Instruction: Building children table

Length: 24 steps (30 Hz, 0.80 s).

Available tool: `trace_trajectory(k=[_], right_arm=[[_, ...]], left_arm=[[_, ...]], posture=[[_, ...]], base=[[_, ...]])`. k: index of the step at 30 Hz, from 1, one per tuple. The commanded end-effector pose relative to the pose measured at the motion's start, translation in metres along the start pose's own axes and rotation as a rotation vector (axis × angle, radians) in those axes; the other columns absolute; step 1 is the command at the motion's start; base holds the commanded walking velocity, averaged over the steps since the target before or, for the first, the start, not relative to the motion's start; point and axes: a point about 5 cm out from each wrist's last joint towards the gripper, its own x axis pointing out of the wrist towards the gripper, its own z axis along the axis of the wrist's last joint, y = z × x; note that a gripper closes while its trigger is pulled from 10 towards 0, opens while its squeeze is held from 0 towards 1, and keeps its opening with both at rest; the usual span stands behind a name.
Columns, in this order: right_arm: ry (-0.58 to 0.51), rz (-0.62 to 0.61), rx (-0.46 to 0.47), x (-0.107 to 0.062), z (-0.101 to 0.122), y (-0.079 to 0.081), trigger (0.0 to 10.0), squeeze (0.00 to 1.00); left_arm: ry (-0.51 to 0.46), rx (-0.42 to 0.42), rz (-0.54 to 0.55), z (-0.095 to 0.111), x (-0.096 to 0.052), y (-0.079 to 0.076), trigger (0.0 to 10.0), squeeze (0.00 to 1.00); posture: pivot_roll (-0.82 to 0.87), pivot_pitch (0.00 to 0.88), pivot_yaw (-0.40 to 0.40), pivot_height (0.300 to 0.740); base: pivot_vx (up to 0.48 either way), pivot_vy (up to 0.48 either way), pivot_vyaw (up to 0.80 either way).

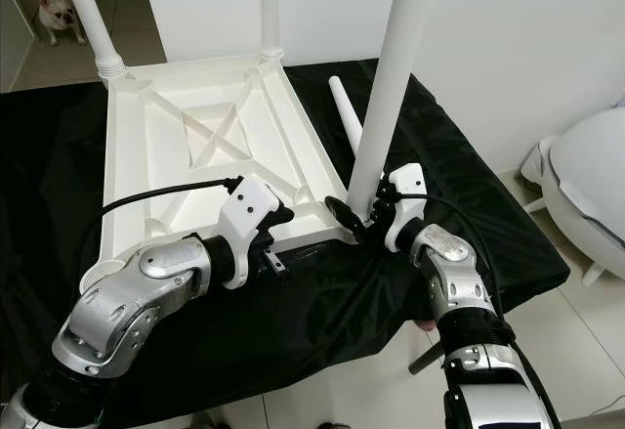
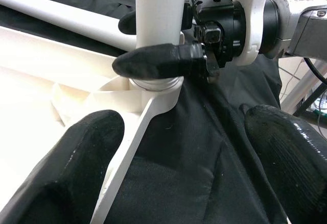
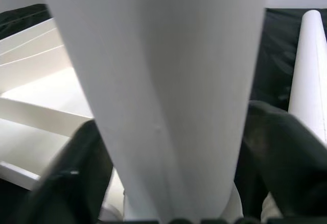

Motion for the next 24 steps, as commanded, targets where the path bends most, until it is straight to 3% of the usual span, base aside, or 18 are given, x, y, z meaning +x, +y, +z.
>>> trace_trajectory(k=[1,2,13,14,24], right_arm=[[0.000,0.018,-0.010,0.001,0.000,0.000,3.1,0.00],[0.001,0.033,-0.008,-0.002,-0.002,-0.001,0.0,0.00],[0.010,0.054,-0.025,-0.011,-0.008,-0.001,0.0,0.00],[0.019,0.025,-0.022,-0.009,-0.009,0.000,10.0,0.00],[-0.031,-0.101,0.026,0.003,-0.007,0.012,10.0,0.00]], left_arm=[[0.010,0.002,-0.008,-0.001,0.002,-0.001,10.0,0.00],[0.009,0.001,-0.008,-0.001,0.002,-0.002,10.0,0.00],[0.009,-0.001,-0.016,-0.002,0.004,-0.003,10.0,0.00],[0.010,0.000,-0.016,-0.003,0.004,-0.003,10.0,0.00],[0.012,0.001,-0.020,-0.004,0.003,-0.004,10.0,0.00]], posture=[[-0.02,0.067,0.004,0.740],[-0.03,0.064,-0.002,0.740],[-0.03,0.057,-0.008,0.740],[-0.03,0.055,-0.008,0.740],[-0.03,0.052,-0.012,0.740]], base=[[0.000,0.000,0.00],[0.000,0.000,0.00],[0.000,0.000,0.00],[0.000,0.000,0.00],[0.000,0.000,0.00]])
